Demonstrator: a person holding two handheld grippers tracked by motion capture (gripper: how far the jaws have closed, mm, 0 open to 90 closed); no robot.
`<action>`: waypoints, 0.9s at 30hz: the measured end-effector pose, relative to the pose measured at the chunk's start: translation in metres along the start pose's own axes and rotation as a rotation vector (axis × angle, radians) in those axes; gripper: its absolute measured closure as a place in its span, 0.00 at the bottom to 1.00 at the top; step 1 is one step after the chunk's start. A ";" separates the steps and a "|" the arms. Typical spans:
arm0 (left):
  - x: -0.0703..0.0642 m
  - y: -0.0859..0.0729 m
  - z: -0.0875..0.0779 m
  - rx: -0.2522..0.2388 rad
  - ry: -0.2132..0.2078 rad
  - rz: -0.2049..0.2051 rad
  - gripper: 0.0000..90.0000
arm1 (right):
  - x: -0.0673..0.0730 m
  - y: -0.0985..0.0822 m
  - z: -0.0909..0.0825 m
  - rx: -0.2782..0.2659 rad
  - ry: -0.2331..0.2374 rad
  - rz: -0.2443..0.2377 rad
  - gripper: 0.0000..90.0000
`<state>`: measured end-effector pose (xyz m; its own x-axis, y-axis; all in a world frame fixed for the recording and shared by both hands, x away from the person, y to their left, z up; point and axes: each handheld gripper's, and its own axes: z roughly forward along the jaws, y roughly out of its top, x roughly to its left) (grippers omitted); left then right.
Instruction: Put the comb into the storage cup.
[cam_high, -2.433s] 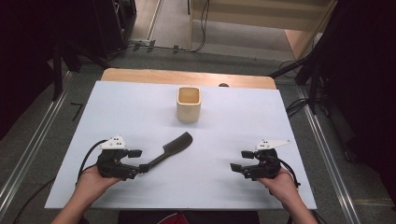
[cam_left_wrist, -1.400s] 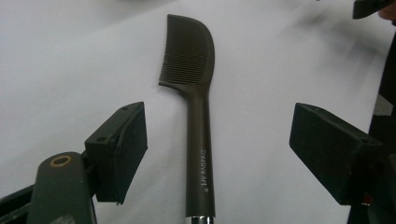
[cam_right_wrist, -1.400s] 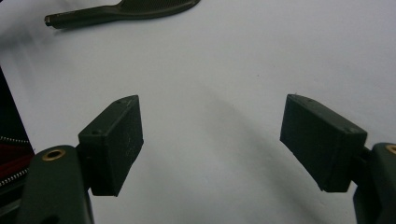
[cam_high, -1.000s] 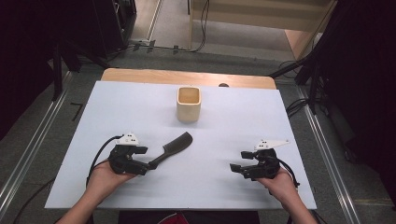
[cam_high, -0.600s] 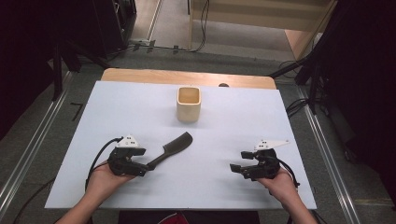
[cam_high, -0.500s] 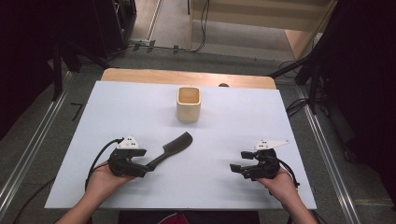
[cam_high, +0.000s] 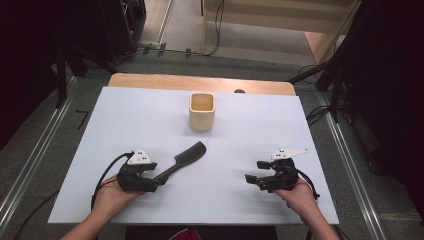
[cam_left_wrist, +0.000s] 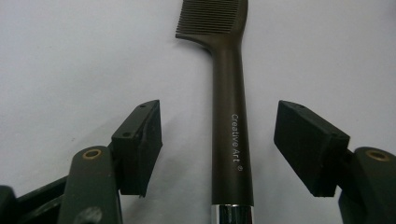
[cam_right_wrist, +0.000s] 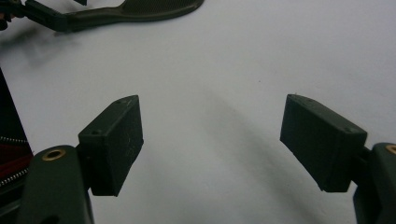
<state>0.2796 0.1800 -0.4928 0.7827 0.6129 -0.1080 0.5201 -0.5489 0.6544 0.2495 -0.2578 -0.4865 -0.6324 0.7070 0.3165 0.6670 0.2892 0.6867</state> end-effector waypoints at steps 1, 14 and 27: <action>0.000 -0.001 0.001 0.002 -0.002 -0.001 0.37 | 0.000 0.000 0.001 0.002 0.002 -0.002 0.21; -0.007 -0.010 0.006 -0.028 0.080 0.058 0.47 | 0.000 0.003 0.002 -0.001 0.003 -0.007 0.21; -0.015 -0.017 0.007 -0.083 0.097 0.058 0.60 | -0.001 0.004 0.002 0.000 0.005 -0.007 0.22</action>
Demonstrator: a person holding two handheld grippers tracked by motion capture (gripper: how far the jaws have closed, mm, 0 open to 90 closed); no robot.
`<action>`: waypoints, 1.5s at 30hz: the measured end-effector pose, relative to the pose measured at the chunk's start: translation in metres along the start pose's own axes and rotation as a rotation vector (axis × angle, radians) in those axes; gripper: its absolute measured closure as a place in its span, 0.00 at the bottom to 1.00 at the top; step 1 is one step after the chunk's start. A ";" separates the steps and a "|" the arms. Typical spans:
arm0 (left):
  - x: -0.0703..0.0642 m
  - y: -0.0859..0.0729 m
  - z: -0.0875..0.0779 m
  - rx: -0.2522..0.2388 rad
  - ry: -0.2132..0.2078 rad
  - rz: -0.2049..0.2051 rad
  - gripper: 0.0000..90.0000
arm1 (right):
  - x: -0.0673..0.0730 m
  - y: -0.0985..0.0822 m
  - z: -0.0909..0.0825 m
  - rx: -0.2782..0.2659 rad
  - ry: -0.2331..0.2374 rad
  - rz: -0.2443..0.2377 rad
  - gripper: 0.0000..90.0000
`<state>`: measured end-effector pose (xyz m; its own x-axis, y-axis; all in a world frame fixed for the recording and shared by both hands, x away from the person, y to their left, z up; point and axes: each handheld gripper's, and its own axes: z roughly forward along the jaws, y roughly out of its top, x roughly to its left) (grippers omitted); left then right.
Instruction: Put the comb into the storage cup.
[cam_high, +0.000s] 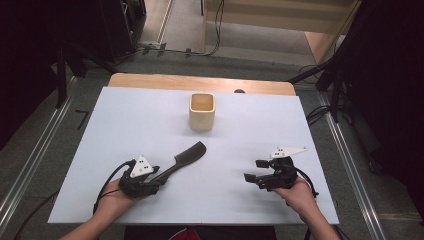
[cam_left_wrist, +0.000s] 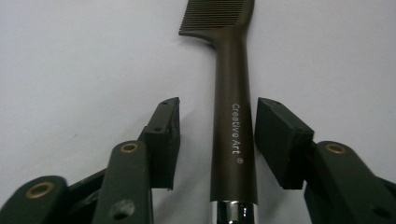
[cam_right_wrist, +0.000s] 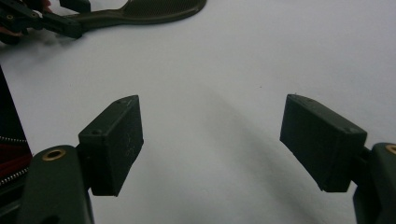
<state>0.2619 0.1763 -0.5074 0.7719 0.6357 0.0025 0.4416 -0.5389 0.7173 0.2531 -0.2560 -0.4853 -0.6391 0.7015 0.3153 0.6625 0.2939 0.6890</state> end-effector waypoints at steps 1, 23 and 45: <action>0.000 0.000 0.000 0.002 -0.004 0.004 0.62 | 0.000 0.000 0.000 -0.001 0.000 -0.002 0.22; 0.006 0.006 0.000 0.032 -0.062 -0.058 0.82 | 0.000 0.000 0.001 0.010 0.004 -0.001 0.22; 0.008 0.016 -0.019 -0.065 -0.166 -0.166 0.82 | -0.001 -0.001 0.001 0.009 -0.001 0.005 0.22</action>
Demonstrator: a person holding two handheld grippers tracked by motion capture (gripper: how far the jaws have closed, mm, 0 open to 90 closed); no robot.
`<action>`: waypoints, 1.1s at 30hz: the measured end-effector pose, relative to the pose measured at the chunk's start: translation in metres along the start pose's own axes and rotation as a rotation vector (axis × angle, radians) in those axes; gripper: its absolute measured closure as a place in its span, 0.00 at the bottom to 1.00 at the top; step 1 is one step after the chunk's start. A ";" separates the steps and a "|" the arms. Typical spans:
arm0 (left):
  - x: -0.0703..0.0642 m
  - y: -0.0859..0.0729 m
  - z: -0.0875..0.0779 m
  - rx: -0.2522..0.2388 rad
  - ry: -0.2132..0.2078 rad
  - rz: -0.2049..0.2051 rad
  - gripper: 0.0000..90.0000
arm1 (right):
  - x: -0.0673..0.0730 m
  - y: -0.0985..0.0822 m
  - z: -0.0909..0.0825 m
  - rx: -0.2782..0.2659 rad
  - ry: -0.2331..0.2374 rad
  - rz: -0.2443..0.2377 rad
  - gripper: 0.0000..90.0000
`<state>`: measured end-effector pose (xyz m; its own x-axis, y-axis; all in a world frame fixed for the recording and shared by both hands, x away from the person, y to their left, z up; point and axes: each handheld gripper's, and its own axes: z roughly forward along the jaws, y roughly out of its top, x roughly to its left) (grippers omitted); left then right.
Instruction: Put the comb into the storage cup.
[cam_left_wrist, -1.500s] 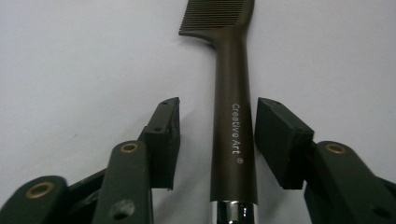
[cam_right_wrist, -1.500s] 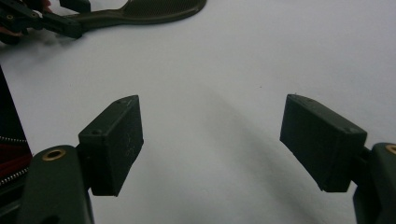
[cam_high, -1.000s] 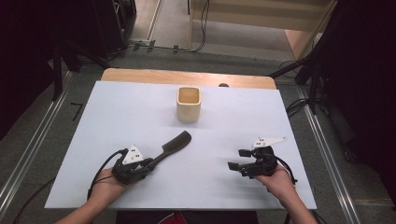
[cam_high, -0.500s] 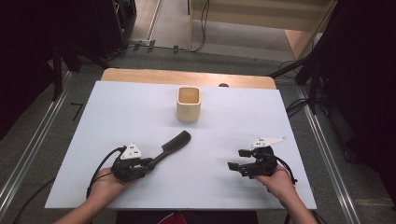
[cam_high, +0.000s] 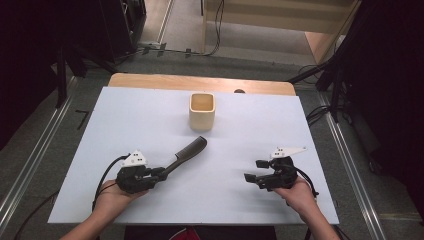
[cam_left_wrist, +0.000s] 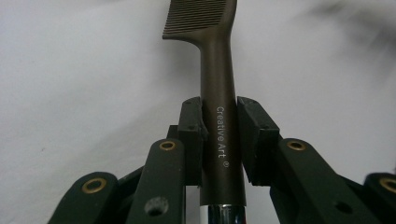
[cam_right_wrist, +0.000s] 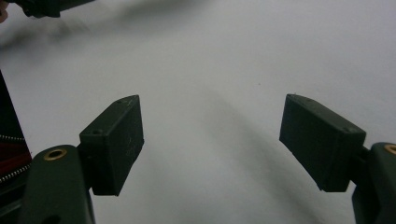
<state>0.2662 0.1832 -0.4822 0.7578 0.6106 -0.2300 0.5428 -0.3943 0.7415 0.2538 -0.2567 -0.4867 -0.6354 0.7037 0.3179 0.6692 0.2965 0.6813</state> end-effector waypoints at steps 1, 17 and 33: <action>-0.001 0.001 -0.002 -0.009 -0.005 -0.002 0.82 | 0.000 0.000 0.000 0.000 0.000 0.000 0.22; -0.016 0.022 -0.005 -0.111 -0.068 0.017 0.82 | 0.004 0.003 0.002 -0.013 0.030 0.039 0.22; -0.029 0.054 0.028 -0.157 -0.140 -0.029 0.82 | 0.011 0.010 -0.005 -0.084 0.042 0.108 0.22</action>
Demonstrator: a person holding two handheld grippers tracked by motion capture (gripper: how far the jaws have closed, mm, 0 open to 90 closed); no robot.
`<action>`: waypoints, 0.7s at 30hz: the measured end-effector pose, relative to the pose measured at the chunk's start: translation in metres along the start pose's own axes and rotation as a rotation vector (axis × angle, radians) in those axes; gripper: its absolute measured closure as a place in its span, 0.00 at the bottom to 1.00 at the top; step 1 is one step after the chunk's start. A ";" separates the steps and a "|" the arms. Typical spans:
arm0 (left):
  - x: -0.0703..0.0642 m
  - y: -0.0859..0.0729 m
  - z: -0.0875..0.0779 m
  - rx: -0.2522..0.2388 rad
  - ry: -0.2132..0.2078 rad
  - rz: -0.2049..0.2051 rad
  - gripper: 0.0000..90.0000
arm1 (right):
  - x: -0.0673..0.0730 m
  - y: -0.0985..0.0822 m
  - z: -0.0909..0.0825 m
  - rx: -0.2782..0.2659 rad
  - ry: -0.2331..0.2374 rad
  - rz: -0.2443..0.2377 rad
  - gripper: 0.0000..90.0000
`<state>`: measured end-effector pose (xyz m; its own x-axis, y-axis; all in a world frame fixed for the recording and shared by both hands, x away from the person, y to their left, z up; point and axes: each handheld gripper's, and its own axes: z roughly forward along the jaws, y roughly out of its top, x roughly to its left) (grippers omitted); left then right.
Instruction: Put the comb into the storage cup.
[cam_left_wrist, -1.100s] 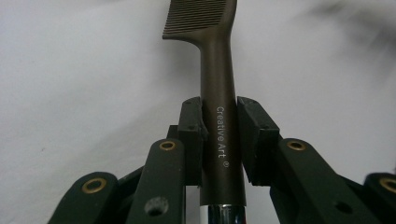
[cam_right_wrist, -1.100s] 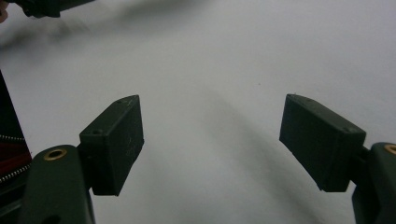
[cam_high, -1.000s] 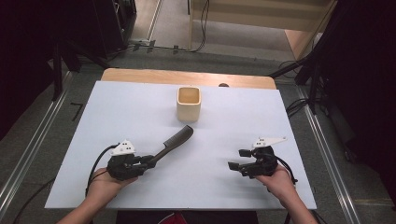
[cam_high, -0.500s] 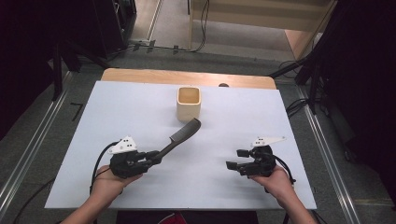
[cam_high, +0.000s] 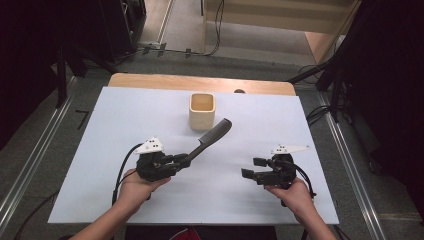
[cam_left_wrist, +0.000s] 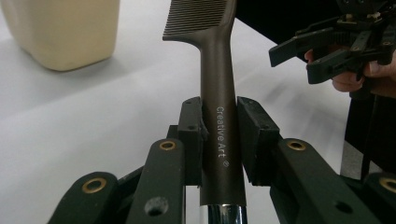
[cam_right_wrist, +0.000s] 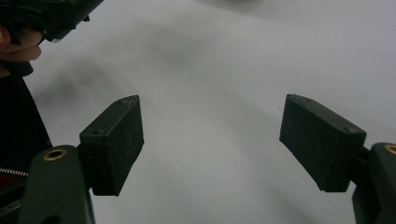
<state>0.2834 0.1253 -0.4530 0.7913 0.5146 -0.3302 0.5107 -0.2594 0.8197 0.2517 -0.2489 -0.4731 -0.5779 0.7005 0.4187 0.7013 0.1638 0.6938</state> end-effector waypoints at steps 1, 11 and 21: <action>0.000 0.001 0.003 0.002 -0.010 -0.009 0.82 | 0.001 0.000 0.000 0.000 -0.002 0.001 0.22; -0.005 0.014 0.029 0.014 -0.042 -0.048 0.82 | 0.011 0.006 -0.002 -0.056 -0.009 0.038 0.22; -0.006 0.022 0.048 0.001 -0.099 -0.113 0.82 | 0.023 0.013 0.005 -0.111 0.012 0.107 0.23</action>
<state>0.3057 0.0774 -0.4556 0.7580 0.4574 -0.4651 0.5989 -0.2056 0.7740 0.2493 -0.2277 -0.4576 -0.5077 0.7011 0.5007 0.7093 0.0103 0.7048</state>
